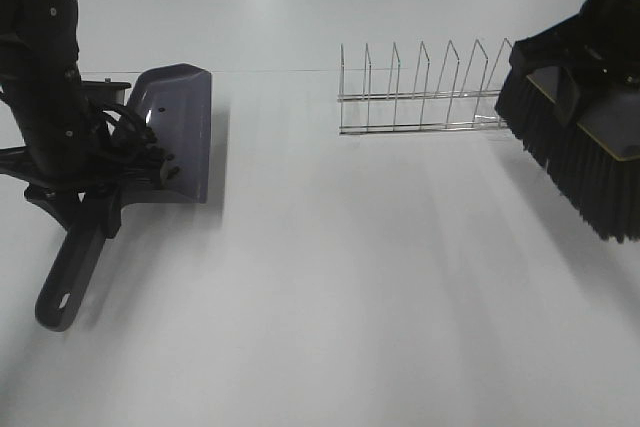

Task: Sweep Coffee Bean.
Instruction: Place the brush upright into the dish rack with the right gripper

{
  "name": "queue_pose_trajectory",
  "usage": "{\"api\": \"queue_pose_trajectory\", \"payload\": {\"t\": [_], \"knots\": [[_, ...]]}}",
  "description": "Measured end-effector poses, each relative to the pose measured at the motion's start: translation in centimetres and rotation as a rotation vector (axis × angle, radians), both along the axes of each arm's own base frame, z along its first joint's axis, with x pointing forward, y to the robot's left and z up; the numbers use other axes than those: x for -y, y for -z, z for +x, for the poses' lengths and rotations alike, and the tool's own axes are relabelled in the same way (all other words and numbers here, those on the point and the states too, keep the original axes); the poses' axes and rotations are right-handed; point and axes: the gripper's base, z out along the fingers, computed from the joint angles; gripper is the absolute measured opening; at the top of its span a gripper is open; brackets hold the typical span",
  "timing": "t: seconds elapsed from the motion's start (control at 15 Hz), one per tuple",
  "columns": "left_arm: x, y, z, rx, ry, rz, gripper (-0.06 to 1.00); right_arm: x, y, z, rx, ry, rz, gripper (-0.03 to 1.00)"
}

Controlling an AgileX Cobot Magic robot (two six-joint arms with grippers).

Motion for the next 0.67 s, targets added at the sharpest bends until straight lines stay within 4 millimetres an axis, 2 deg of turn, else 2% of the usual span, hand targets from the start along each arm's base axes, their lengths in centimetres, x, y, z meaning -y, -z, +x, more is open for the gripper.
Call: {"api": "queue_pose_trajectory", "payload": {"t": [0.27,0.4,0.67], "knots": [[0.2,0.1,0.5,0.051,0.000,-0.029,0.34,0.2,0.8,0.0,0.013,0.004,0.012,0.31],[0.3,0.9,0.7,0.046,-0.002,-0.030,0.34,0.1,0.8,0.3,0.045,0.001,0.021,0.31],[0.2,1.3,0.3,-0.005,-0.001,-0.016,0.34,0.0,2.1,1.7,0.061,0.009,0.008,0.31]]}}
